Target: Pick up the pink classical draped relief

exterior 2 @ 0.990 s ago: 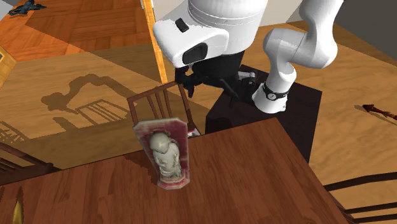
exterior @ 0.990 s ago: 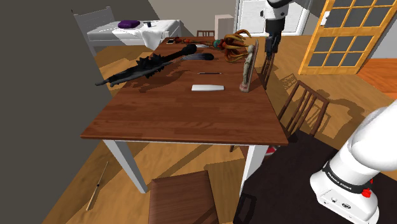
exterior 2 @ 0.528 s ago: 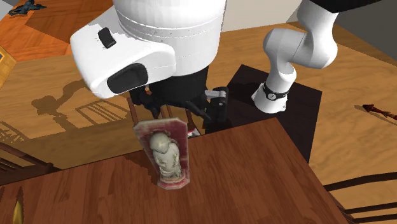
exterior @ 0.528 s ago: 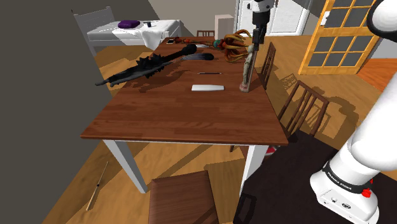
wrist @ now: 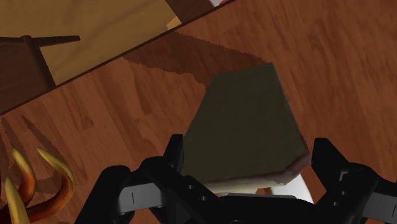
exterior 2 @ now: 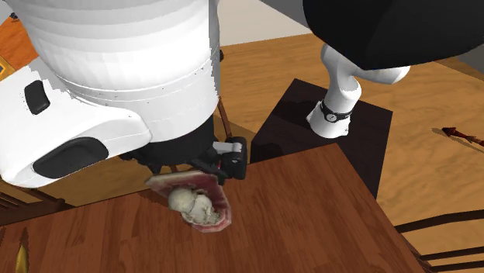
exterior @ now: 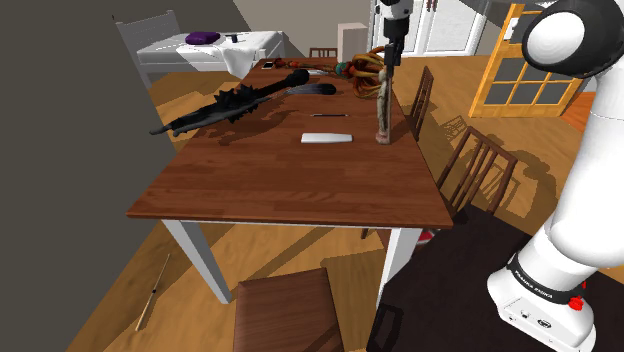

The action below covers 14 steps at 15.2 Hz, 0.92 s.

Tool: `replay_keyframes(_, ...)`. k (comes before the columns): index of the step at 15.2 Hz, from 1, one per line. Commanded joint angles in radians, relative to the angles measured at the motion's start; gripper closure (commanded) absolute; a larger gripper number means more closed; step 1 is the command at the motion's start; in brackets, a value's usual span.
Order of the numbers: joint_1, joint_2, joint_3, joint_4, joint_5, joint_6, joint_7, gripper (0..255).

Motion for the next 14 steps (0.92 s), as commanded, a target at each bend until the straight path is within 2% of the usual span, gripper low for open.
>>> replay_keyframes(1, 0.001, -0.002, 0.0, -0.029, -0.001, 0.026, 0.003, 0)
replay_keyframes(5, 0.003, -0.01, 0.001, -0.075, -0.003, 0.064, 0.007, 0)
replay_keyframes(6, 0.003, -0.009, 0.001, -0.074, -0.003, 0.065, 0.007, 255)
replay_keyframes(14, 0.004, -0.014, 0.001, -0.076, -0.004, 0.062, 0.009, 255)
